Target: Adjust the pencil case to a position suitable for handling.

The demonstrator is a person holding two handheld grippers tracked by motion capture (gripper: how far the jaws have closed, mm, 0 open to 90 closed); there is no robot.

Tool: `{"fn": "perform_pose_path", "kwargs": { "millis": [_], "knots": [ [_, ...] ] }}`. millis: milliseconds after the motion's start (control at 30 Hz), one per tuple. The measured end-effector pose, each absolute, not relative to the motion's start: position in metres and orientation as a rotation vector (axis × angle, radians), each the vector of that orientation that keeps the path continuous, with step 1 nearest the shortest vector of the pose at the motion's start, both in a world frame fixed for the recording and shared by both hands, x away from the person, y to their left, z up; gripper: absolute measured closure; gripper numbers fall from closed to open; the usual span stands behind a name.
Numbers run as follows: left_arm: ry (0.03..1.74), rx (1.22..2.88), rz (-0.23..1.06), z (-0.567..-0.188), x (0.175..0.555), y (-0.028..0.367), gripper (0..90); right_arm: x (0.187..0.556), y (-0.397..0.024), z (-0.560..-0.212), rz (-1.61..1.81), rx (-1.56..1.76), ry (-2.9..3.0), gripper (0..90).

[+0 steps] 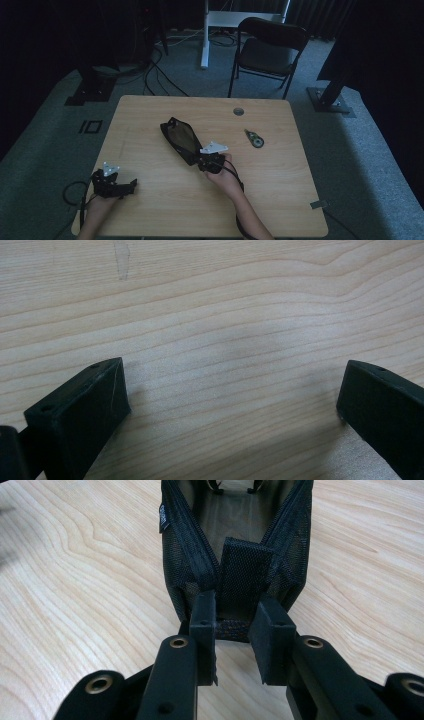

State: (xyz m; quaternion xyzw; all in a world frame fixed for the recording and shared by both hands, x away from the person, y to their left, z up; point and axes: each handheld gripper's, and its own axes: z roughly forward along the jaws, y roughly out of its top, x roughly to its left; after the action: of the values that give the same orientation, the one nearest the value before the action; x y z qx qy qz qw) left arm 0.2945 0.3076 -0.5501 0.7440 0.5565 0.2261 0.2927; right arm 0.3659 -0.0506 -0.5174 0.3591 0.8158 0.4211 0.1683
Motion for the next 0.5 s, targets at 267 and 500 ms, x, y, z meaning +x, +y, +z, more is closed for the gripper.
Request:
{"fn": "perform_pose_path", "kwargs": {
  "millis": [267, 500],
  "knots": [
    [1.482, 1.983, 0.603, -0.55, 0.294, 0.308, 0.2, 0.363, -0.073, -0.519, 1.192, 1.064, 2.294, 72.9],
    [1.483, 1.983, 0.603, -0.55, 0.294, 0.308, 0.2, 0.359, -0.091, -0.518, 1.181, 1.077, 2.274, 72.9]
  ]
}}
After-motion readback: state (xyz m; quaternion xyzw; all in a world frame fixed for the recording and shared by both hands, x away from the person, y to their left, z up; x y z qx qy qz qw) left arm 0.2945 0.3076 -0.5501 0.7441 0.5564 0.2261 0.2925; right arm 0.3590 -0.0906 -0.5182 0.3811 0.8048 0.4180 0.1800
